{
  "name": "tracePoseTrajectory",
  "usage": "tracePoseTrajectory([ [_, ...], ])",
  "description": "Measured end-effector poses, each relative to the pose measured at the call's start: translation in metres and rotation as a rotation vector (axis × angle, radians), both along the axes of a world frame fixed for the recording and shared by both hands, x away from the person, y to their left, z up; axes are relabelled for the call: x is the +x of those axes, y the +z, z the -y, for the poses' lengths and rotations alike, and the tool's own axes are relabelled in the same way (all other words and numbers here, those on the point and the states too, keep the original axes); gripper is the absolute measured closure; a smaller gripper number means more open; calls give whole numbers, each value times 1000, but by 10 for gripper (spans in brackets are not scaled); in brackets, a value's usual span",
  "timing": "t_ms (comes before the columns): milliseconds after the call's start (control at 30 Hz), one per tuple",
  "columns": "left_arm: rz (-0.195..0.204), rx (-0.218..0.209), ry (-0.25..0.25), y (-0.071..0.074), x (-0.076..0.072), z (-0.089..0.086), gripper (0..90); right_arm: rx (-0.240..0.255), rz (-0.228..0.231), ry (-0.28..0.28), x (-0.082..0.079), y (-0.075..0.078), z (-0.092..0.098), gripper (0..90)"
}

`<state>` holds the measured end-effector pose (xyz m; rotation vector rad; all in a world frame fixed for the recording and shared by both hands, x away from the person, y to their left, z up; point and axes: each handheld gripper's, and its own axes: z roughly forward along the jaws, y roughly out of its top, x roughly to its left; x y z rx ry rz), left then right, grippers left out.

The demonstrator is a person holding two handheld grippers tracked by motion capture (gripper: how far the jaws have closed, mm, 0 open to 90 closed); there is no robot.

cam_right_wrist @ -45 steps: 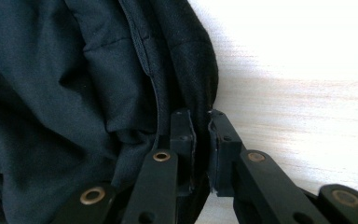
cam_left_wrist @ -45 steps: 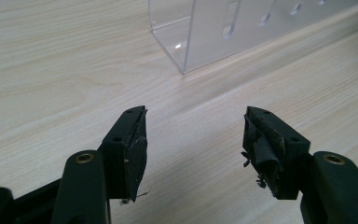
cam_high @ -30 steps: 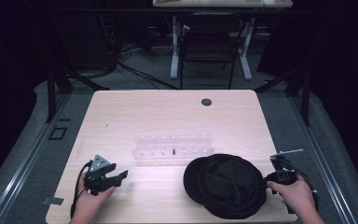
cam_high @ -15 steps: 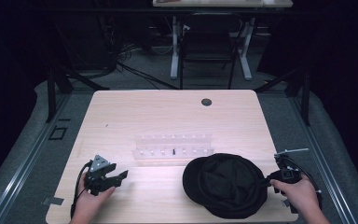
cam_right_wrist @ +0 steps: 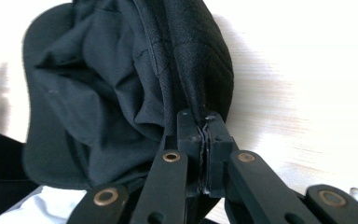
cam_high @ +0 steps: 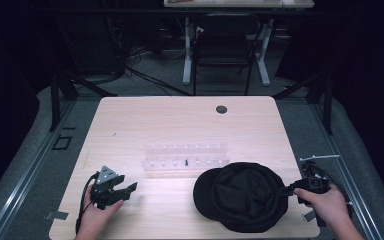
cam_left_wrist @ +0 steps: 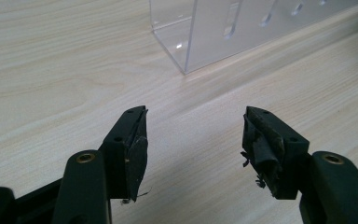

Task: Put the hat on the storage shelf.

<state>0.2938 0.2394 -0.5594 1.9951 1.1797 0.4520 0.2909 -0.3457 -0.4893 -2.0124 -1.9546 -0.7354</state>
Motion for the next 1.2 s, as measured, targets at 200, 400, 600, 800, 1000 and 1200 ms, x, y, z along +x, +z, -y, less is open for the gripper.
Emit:
tracePoseTrajectory([
  [200,0,1,0,0,0,0,405,39,13,-9,-2,9,0,878],
  [400,1,-1,2,0,0,0,405,68,20,1,-3,19,-1,878],
  [600,3,-1,4,0,0,0,405,80,17,7,-3,28,-2,878],
  [800,4,0,2,-1,0,0,405,137,30,-1,-3,34,-3,879],
  [1000,2,0,4,-1,0,1,405,178,41,3,-3,42,-5,879],
  [1200,2,1,1,-1,0,1,405,210,60,12,-1,53,-9,879],
])
